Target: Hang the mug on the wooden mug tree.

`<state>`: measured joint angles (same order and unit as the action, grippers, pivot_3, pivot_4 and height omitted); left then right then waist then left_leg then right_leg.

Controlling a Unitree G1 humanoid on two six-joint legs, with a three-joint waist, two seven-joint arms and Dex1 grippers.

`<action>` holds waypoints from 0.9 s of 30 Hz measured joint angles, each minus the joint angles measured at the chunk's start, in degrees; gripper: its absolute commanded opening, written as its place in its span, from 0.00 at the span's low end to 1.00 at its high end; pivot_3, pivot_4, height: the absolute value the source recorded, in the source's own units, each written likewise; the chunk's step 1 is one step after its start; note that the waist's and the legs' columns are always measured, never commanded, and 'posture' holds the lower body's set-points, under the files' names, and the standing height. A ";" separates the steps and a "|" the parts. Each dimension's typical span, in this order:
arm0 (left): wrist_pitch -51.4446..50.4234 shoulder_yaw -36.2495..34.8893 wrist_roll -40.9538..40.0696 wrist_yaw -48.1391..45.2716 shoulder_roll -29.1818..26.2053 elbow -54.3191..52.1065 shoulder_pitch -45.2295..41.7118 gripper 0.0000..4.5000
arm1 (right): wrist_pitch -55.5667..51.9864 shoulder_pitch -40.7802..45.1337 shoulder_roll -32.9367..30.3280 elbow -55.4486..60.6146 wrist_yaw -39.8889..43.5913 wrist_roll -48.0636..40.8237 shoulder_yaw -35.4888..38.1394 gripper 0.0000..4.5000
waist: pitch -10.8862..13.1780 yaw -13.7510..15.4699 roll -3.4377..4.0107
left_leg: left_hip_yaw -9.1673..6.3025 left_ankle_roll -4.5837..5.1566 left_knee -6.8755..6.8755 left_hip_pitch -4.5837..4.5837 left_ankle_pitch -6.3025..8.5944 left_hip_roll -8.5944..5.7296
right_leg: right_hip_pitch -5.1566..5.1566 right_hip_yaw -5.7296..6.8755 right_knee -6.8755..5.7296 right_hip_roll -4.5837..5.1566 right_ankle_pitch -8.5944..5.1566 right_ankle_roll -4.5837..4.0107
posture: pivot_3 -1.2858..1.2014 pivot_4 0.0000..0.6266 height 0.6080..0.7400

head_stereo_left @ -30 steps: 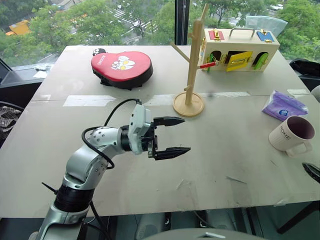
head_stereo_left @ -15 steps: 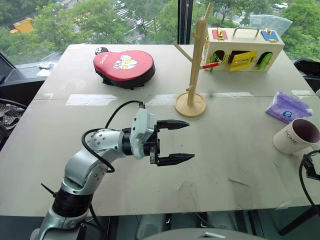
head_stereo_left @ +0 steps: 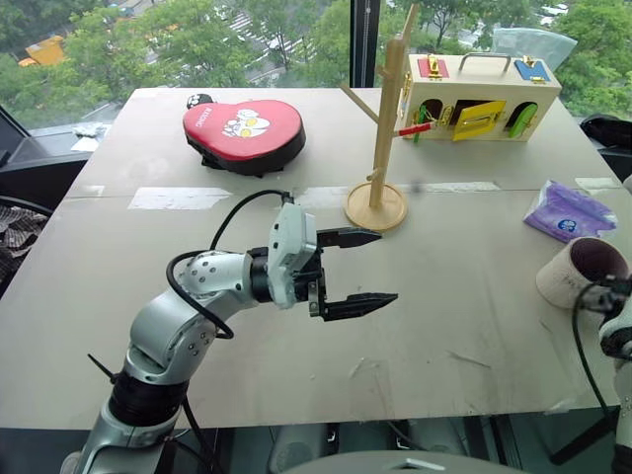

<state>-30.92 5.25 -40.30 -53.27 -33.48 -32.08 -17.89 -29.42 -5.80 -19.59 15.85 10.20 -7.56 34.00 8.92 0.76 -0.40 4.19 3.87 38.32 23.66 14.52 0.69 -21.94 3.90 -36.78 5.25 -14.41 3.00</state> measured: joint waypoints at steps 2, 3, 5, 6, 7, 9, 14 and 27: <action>0.00 -0.19 -0.04 0.01 -0.16 -0.08 0.12 1.00 | 3.07 -0.65 -0.47 -2.78 0.90 -0.38 0.12 0.00 | 0.00 0.24 -0.01 | -0.06 0.00 0.00 0.02 0.00 0.00 | 0.02 0.01 0.02 0.00 0.00 -0.01 | 0.52 0.24 0.93; 0.01 -0.27 -0.05 0.04 -0.19 -0.06 0.17 1.00 | 4.41 -0.95 -0.93 -3.32 1.79 -0.79 0.10 0.00 | -0.01 0.17 0.04 | -0.04 0.00 0.00 0.01 0.00 0.00 | 0.01 0.00 0.01 0.00 0.00 0.00 | 0.52 0.24 0.93; 0.10 -1.13 -0.43 0.07 -0.25 -0.03 1.24 1.00 | 5.88 -2.02 -3.90 -3.41 5.31 -2.16 0.07 0.00 | 0.00 0.03 0.13 | 0.01 0.00 0.00 0.00 0.00 0.00 | 0.01 -0.02 0.02 0.02 0.00 0.00 | 0.52 0.24 0.93; 0.14 -2.34 -0.45 0.21 -0.33 0.21 2.60 1.00 | 5.97 -2.32 -6.72 -3.35 8.49 -3.45 0.08 0.00 | 0.03 -0.18 0.18 | 0.05 0.00 0.00 -0.02 0.00 0.01 | 0.00 -0.04 0.01 0.01 0.00 0.00 | 0.52 0.24 0.93; 0.16 -2.74 -0.44 0.40 -0.32 0.45 2.94 1.00 | 5.92 -2.28 -8.07 -3.18 9.93 -4.18 0.07 0.00 | 0.04 -0.30 0.19 | 0.08 0.00 0.00 -0.03 0.00 0.02 | -0.01 -0.09 0.00 0.00 0.00 0.01 | 0.52 0.24 0.93; 1.74 -5.32 -0.40 1.70 0.98 1.60 4.90 1.00 | 3.82 1.06 -14.85 -0.68 17.74 -9.67 -1.08 0.00 | 0.07 -1.21 0.25 | 0.11 0.01 0.00 -0.11 0.00 0.11 | 0.01 -0.13 -0.01 -0.04 0.01 0.01 | 0.52 0.24 0.93; 8.49 -7.99 1.03 1.38 3.79 6.86 6.89 1.00 | -0.30 16.19 -26.10 0.26 29.17 -16.27 -8.63 0.00 | 0.02 -1.06 -0.02 | -0.09 0.02 0.02 -0.13 0.01 0.28 | 0.12 -0.07 -0.01 -0.20 0.00 -0.07 | 0.52 0.24 0.93; 13.90 -14.57 -1.63 -2.40 2.60 6.55 18.92 1.00 | 20.59 68.86 -18.28 -52.96 54.80 -0.65 -42.76 0.00 | 0.33 -1.07 0.05 | 0.24 0.03 -0.04 0.37 0.01 0.10 | -0.39 0.02 0.08 0.14 0.04 -0.07 | 0.52 0.24 0.93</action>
<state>-17.02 -9.33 -41.94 -55.67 -30.88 -25.53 1.03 -8.84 63.06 -37.87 -37.12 65.00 -8.21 -8.76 9.25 -0.31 -0.35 4.42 3.90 38.29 24.02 14.53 0.79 -22.33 3.93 -36.71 5.39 -14.37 2.94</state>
